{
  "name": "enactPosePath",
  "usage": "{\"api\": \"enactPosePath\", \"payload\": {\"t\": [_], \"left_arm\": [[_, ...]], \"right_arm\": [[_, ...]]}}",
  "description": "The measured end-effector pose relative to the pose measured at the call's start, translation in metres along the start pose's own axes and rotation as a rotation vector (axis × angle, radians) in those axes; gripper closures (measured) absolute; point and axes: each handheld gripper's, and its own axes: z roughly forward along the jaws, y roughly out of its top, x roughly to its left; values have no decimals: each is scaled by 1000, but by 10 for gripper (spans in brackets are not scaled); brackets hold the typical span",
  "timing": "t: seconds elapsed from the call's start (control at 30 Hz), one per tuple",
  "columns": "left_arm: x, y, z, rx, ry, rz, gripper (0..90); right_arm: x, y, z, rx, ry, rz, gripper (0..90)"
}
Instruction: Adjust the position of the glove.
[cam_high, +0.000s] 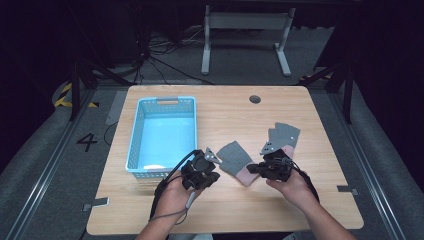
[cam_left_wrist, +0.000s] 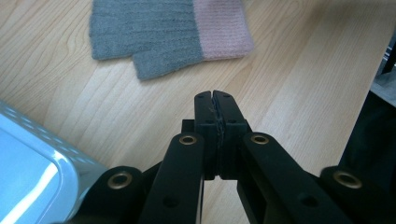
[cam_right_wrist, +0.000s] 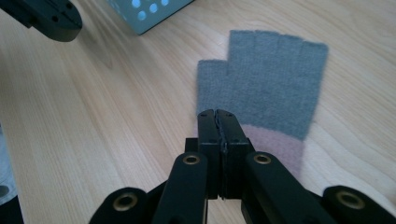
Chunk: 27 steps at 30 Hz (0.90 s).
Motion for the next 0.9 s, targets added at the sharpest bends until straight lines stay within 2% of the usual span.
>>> {"api": "enactPosePath", "payload": {"t": [0.27,0.6,0.7,0.9], "left_arm": [[0,0,0,-2,-7,-2,890],[0,0,1,-2,-11,-1,882],[1,0,1,-2,-11,-3,877],[1,1,1,-5,-12,-4,871]], "right_arm": [[9,-1,17,52,20,-26,893],[23,-5,35,119,71,-63,893],[25,-6,41,145,64,-82,893],[25,-9,44,171,47,-79,894]]}}
